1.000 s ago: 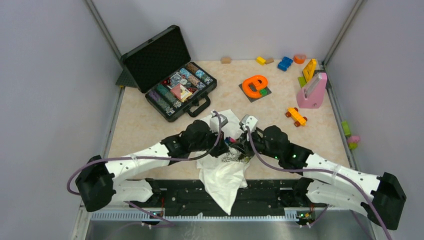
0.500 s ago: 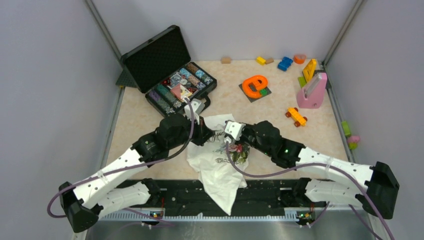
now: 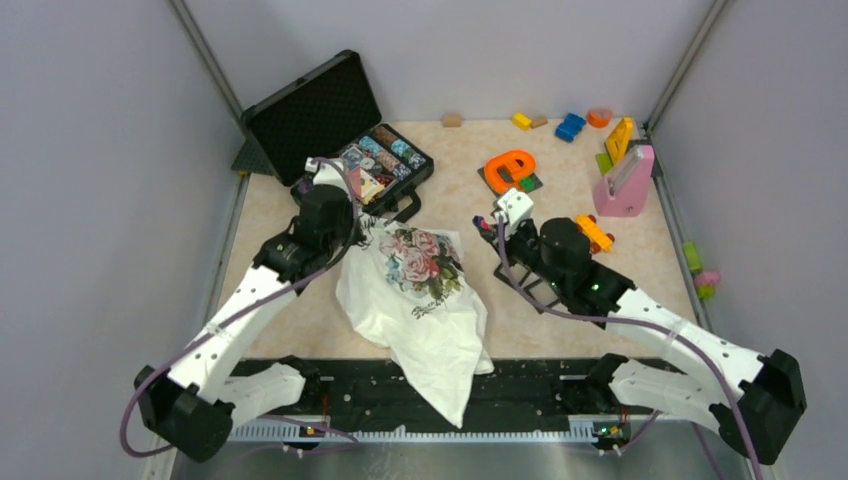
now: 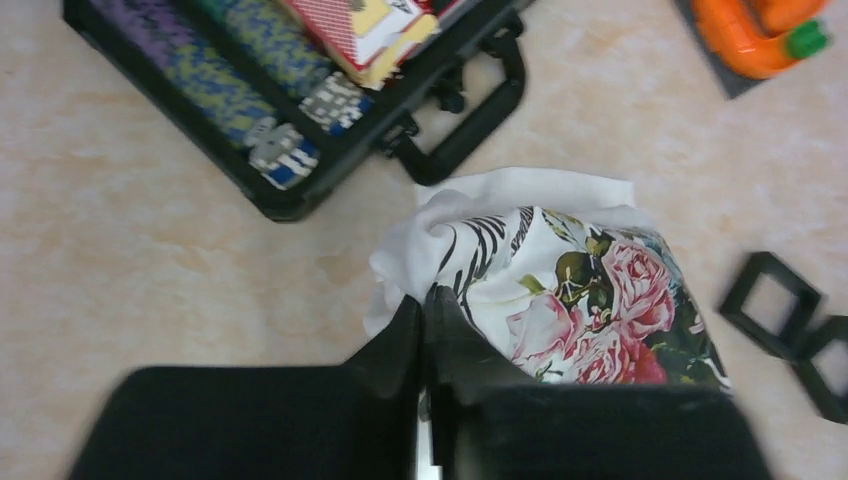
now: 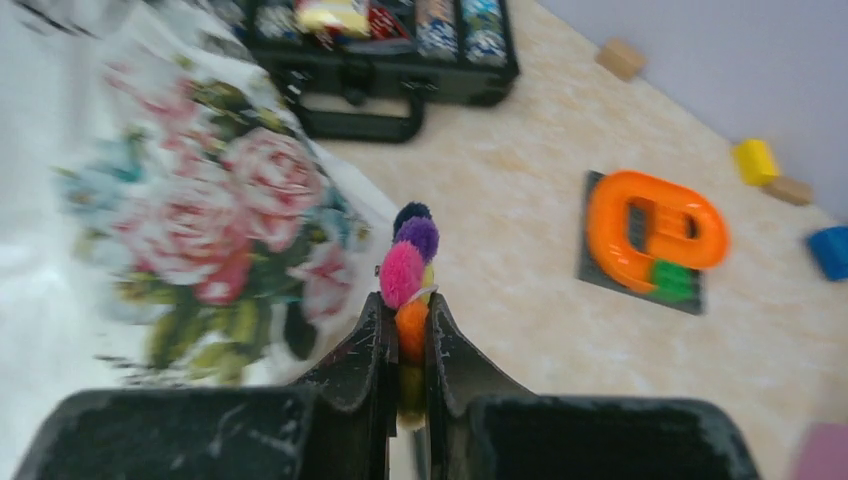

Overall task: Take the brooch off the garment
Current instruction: Remove the brooch from the clothes, then close the brooch.

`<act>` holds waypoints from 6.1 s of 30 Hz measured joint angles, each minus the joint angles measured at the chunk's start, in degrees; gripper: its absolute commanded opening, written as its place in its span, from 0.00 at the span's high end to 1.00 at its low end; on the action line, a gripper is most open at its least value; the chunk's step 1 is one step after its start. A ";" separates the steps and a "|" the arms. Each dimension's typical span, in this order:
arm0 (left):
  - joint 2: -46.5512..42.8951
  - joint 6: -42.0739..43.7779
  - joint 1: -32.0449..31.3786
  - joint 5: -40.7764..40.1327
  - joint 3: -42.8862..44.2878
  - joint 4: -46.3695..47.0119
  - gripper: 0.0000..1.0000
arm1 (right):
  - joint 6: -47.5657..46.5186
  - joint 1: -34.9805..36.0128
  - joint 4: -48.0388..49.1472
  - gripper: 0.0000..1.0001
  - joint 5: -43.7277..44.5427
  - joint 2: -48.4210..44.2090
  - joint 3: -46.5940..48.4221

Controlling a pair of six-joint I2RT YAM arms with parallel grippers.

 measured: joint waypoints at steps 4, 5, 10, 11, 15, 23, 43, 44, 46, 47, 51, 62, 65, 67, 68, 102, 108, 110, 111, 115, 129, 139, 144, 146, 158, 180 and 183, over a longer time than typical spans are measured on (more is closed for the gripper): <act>8.35 1.70 5.31 1.84 3.39 1.38 0.07 | 17.81 -0.17 -5.62 1.00 -9.92 -1.03 5.33; 8.96 1.73 5.51 4.07 3.50 2.21 0.07 | 22.43 -0.20 -7.52 1.00 -12.87 -1.03 7.08; -1.36 1.81 5.51 22.14 -5.53 15.06 0.10 | 39.23 -0.24 -8.94 1.00 -25.27 -1.95 9.92; -4.96 0.87 5.51 26.45 -9.03 19.28 0.11 | 42.71 -0.26 -7.52 1.00 -27.80 -2.56 9.40; -15.41 -6.34 5.31 44.30 -21.81 38.05 0.24 | 52.48 -0.33 -2.86 1.00 -34.47 -4.48 7.61; -11.19 -21.94 5.20 62.31 -26.51 64.32 0.31 | 61.22 -0.57 5.81 1.00 -44.68 -0.61 7.37; -3.80 -30.42 3.87 72.15 -25.68 79.19 0.62 | 61.61 -0.57 15.47 1.00 -45.20 3.69 7.28; -3.45 -30.42 3.63 72.22 -25.51 79.19 0.62 | 61.68 -0.61 15.80 1.00 -45.05 3.78 7.10; -2.60 -30.36 3.13 72.37 -25.05 78.90 0.62 | 62.05 -0.68 16.65 1.00 -44.92 3.82 6.40; -2.29 -30.32 2.93 72.37 -24.90 78.75 0.61 | 62.25 -0.68 17.31 1.00 -44.89 3.89 6.03; -1.44 -29.94 2.47 72.37 -24.76 77.99 0.73 | 63.10 -0.81 19.02 1.00 -44.85 4.52 4.79; -1.44 -30.21 2.12 71.78 -23.69 74.31 1.00 | 62.88 -1.31 21.81 0.76 -44.85 4.66 3.45; -1.40 -30.03 1.99 71.12 -23.28 71.69 1.00 | 63.21 -1.33 21.86 0.61 -44.52 4.61 2.84; -1.01 -30.40 1.86 70.34 -22.80 70.12 1.00 | 63.21 -1.33 21.35 0.56 -44.54 4.48 2.78; -0.68 -30.73 1.86 70.03 -22.49 69.22 1.00 | 63.06 -1.33 20.98 0.53 -44.39 4.24 2.78; 4.33 -45.62 0.09 71.23 -19.85 63.76 1.00 | 75.93 -1.42 11.76 0.66 -29.70 -1.38 2.03; 5.20 -45.59 0.02 72.06 -19.50 63.71 1.00 | 75.69 -1.42 10.80 0.70 -29.66 -0.94 2.03; 5.35 -45.59 0.02 72.15 -19.43 63.71 1.00 | 75.36 -1.42 10.78 0.74 -29.68 -0.74 2.03; 5.40 -45.59 0.00 72.22 -19.41 63.73 1.00 | 75.28 -1.42 10.67 0.75 -29.66 -0.59 2.03; 5.55 -45.57 0.00 72.32 -19.39 63.63 1.00 | 74.93 -1.42 10.03 0.82 -29.66 -0.11 2.03; 5.55 -45.35 -0.11 72.06 -19.39 62.82 1.00 | 73.92 -1.42 8.17 0.56 -28.11 -2.62 1.92; 5.55 -45.35 -0.11 72.04 -19.39 62.82 1.00 | 73.85 -1.42 8.04 0.65 -29.46 -2.27 1.66; 5.55 -45.35 -0.11 72.04 -19.39 62.82 1.00 | 73.48 -1.42 7.48 0.72 -29.59 -2.25 1.66; 5.55 -45.35 -0.11 72.06 -19.39 62.71 1.00 | 73.37 -1.42 7.34 0.77 -29.62 -2.25 1.66; 5.55 -45.38 -0.11 72.11 -19.39 62.49 1.00 | 72.37 -1.42 6.36 0.77 -29.18 -2.54 1.66; 5.53 -43.19 -0.22 71.54 -19.26 58.69 1.00 | 72.35 -1.14 6.25 0.63 -29.70 -0.20 1.66; 5.49 -42.21 -0.22 71.41 -19.21 57.00 1.00 | 72.32 -1.11 6.38 0.65 -29.75 0.00 1.66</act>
